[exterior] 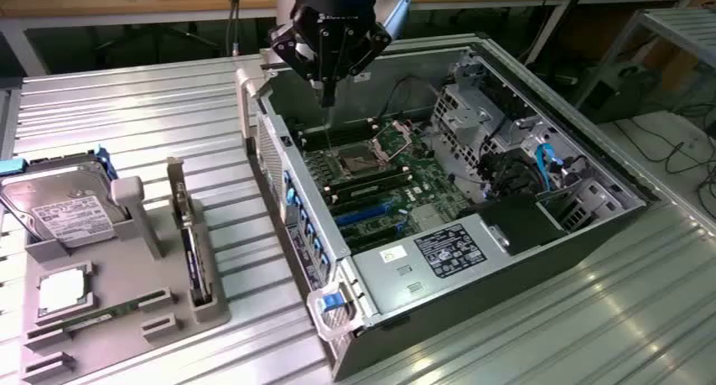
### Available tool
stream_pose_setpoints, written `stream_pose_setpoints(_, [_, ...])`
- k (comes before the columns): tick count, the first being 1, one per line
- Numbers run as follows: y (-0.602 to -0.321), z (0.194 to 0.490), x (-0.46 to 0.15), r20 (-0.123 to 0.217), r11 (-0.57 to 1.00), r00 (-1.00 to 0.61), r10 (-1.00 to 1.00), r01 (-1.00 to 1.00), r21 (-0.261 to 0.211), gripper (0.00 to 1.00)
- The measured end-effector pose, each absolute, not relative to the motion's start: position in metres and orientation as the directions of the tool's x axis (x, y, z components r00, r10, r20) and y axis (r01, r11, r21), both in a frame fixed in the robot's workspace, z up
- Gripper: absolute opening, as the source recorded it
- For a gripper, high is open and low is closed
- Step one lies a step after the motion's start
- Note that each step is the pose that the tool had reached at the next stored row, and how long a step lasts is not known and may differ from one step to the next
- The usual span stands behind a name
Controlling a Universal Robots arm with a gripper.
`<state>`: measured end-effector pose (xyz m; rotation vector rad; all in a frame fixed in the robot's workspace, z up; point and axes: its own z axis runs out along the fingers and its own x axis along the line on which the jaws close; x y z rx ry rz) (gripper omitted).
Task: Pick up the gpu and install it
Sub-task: 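Reach for the gpu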
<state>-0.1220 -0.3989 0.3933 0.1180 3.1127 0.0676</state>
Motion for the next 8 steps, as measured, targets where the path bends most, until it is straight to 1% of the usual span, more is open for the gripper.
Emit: stream_pose_setpoints(8, [-0.3994, 0.3933, -0.1325, -0.024, 0.996, -0.997, 0.076, 0.075, 0.044, 0.11])
